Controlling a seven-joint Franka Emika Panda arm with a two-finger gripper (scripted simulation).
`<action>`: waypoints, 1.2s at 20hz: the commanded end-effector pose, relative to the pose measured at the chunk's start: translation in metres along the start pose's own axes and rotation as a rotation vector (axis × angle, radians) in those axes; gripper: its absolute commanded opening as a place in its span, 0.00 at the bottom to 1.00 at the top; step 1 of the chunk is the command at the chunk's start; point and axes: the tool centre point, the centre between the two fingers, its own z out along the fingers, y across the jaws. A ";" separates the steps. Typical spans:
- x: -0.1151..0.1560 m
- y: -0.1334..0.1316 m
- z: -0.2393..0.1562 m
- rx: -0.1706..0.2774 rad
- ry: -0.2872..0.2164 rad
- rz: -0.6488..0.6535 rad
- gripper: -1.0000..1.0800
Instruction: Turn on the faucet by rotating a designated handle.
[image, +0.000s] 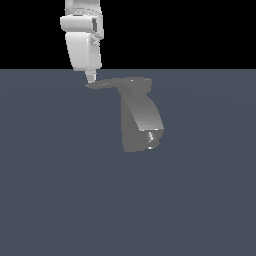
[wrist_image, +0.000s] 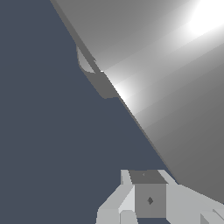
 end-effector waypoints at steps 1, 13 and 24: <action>-0.002 0.010 0.000 -0.003 0.000 -0.003 0.00; 0.004 0.035 0.000 -0.001 -0.001 -0.002 0.00; 0.028 0.063 0.000 -0.002 -0.001 -0.002 0.00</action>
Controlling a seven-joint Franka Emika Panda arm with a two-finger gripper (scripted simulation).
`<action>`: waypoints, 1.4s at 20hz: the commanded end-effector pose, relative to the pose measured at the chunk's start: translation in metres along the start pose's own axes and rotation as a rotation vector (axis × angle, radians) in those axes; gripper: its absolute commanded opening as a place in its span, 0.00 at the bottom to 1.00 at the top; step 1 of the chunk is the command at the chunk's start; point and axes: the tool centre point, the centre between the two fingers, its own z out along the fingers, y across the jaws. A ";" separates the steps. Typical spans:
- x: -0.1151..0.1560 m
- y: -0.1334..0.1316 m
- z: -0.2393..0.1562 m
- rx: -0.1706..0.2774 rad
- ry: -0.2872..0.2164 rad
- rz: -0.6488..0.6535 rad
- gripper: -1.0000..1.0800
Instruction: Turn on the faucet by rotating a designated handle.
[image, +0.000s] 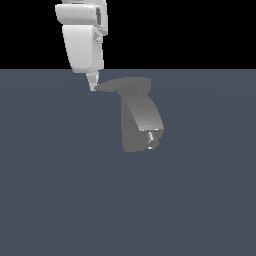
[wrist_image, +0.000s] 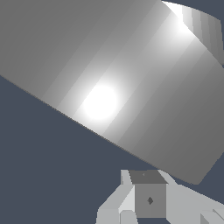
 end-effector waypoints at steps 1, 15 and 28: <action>0.013 0.007 0.000 -0.001 0.002 0.013 0.00; 0.045 0.045 -0.001 -0.002 0.002 0.013 0.00; 0.094 0.054 -0.001 -0.002 0.002 0.008 0.00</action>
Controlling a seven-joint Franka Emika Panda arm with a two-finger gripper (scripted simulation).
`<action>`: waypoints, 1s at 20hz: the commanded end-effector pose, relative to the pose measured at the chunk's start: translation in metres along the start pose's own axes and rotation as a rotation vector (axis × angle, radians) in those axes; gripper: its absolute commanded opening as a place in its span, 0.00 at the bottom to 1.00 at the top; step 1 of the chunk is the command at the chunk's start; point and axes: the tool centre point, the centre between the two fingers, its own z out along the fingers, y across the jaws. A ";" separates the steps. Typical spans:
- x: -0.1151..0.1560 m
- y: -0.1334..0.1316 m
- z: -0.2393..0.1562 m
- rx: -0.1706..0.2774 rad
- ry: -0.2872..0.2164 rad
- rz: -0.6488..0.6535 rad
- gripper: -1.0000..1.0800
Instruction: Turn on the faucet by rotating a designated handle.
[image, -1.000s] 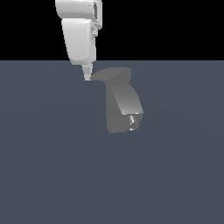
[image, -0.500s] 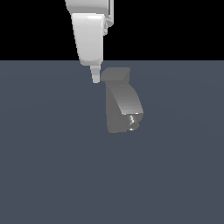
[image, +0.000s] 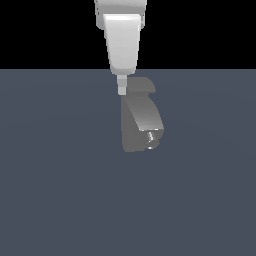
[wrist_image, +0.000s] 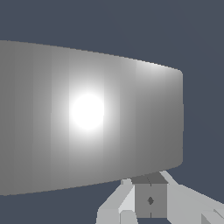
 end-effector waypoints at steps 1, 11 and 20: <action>0.029 0.000 0.000 0.005 -0.001 0.028 0.00; 0.089 0.005 0.000 0.005 0.000 0.032 0.00; 0.095 -0.015 0.000 0.004 0.000 0.012 0.00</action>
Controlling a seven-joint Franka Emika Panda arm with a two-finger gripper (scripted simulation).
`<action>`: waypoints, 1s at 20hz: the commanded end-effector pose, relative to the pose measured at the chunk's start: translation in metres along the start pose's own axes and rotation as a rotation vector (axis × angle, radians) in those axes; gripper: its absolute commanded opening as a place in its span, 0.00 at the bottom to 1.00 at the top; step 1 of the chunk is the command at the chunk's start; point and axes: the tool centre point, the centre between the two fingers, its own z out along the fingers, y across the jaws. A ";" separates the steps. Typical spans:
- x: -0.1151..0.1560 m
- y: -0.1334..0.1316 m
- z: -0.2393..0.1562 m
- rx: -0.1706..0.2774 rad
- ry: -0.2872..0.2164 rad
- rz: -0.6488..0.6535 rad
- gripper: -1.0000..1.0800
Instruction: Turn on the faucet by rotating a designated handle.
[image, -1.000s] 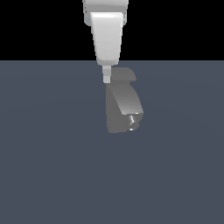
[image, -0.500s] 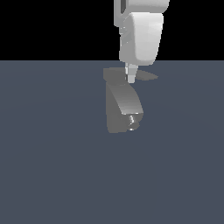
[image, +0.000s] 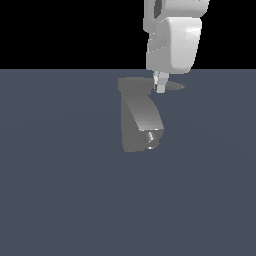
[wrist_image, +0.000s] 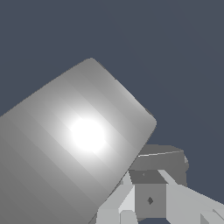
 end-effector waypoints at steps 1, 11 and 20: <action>0.010 -0.009 0.000 0.005 0.001 0.004 0.00; 0.044 -0.033 0.000 0.005 0.001 0.013 0.00; 0.073 -0.053 0.000 0.005 0.001 0.021 0.00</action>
